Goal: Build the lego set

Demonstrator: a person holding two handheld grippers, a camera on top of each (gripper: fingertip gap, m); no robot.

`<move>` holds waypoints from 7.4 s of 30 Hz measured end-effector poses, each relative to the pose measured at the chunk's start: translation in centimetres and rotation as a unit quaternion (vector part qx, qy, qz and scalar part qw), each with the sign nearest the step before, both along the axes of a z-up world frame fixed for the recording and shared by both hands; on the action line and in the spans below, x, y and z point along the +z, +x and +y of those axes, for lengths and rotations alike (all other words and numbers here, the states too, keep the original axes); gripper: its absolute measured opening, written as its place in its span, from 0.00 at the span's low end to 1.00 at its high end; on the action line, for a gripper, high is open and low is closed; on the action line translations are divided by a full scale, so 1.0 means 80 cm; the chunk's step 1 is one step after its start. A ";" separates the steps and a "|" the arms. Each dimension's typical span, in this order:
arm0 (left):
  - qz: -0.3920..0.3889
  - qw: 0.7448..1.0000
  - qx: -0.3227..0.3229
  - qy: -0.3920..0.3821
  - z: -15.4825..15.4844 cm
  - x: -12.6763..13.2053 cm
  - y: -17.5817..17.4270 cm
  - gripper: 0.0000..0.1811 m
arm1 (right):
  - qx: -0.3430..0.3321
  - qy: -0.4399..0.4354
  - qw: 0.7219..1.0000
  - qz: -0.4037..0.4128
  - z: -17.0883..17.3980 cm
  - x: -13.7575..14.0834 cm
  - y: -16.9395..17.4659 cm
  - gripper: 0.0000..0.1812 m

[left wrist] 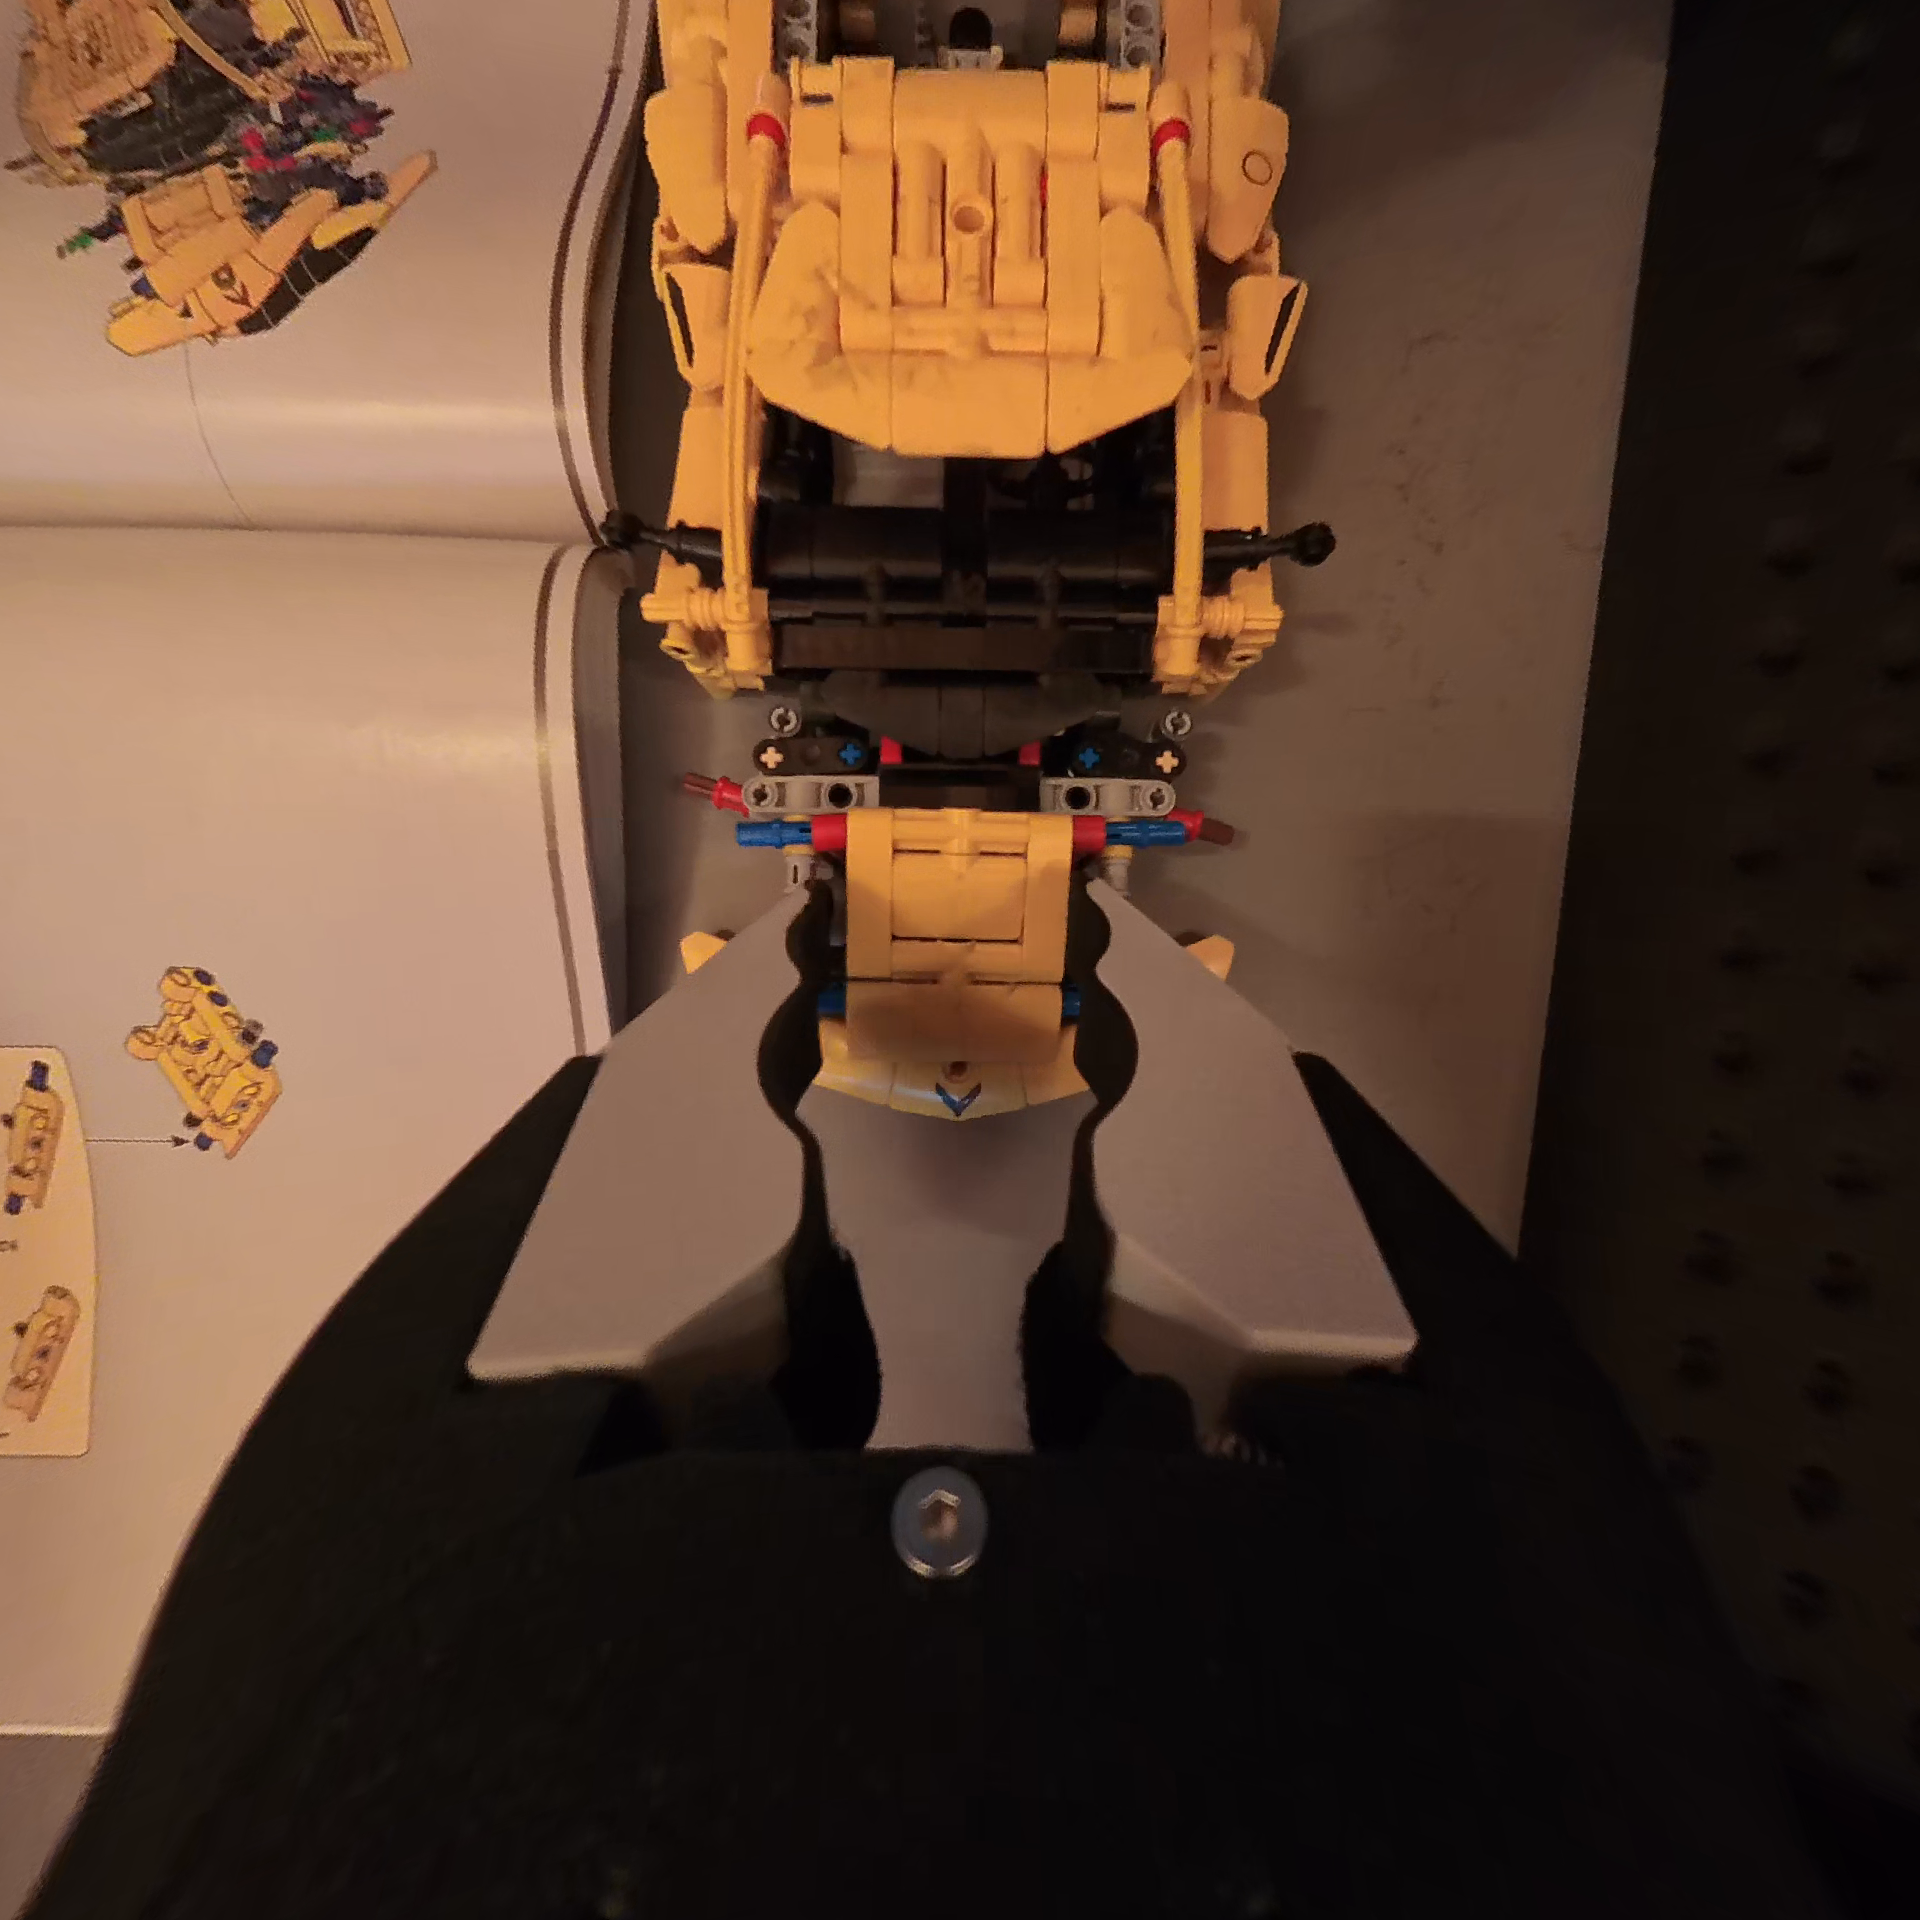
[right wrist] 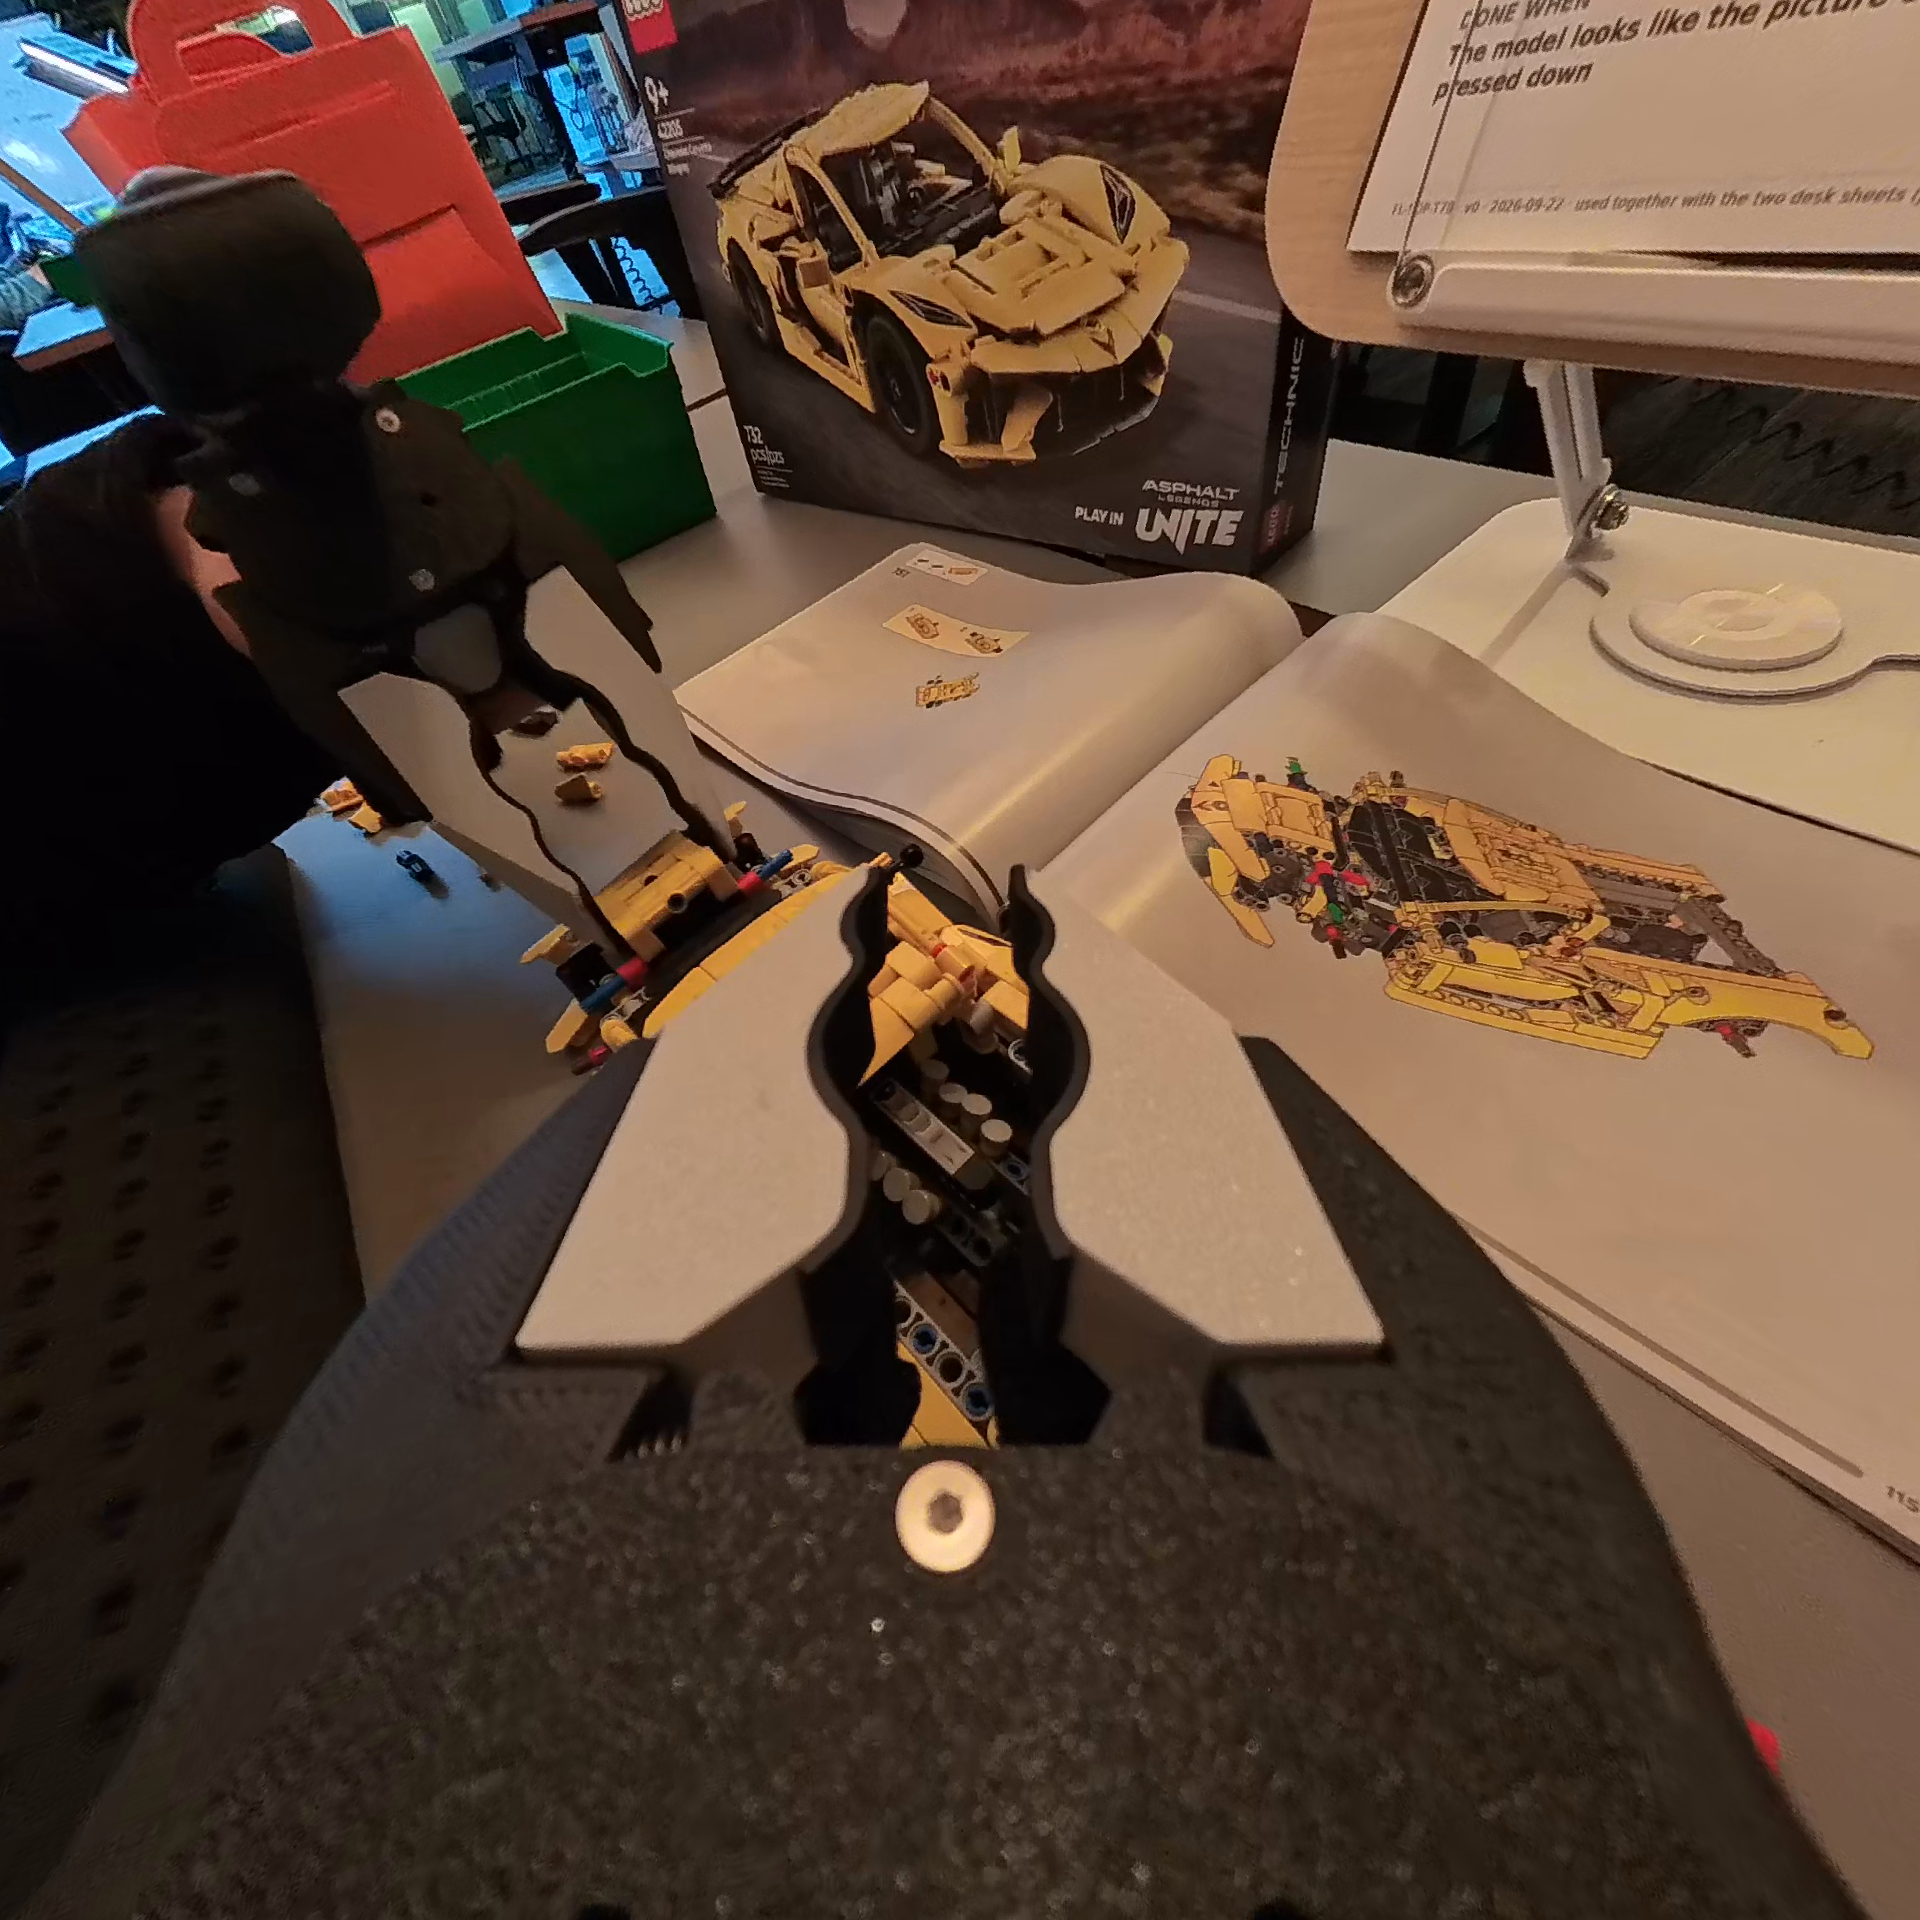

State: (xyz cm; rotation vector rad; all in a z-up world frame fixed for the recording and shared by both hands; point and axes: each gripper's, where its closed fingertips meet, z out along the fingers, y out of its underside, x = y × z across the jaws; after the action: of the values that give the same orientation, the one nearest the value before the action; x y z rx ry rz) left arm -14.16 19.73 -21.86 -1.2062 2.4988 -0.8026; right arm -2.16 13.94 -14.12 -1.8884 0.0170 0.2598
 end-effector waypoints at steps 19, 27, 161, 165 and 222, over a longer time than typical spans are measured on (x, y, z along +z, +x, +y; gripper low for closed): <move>0.022 1.000 -0.012 0.004 -0.002 -0.007 -0.007 0.24 | 0.003 0.000 1.000 -0.001 0.000 0.000 -0.002 0.12; 0.029 0.999 -0.008 0.029 -0.003 -0.008 -0.006 0.24 | 0.004 -0.002 1.000 -0.001 0.000 -0.001 -0.002 0.12; -0.097 0.989 0.044 -0.100 0.019 0.019 -0.023 0.26 | 0.017 0.002 1.000 -0.025 -0.002 0.004 -0.013 0.12; -0.113 0.986 0.052 -0.114 0.025 0.022 -0.023 0.27 | 0.017 0.001 1.000 -0.024 -0.002 0.003 -0.013 0.12; -0.196 0.963 0.086 -0.163 0.033 0.052 -0.002 0.27 | -0.057 -0.060 0.996 -0.036 -0.010 -0.036 0.048 0.16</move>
State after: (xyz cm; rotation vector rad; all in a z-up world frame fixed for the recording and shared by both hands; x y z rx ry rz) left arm -14.30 22.35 -17.69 -1.1989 1.9669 -1.2977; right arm 1.65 13.14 -16.98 -2.0080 0.0933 0.1133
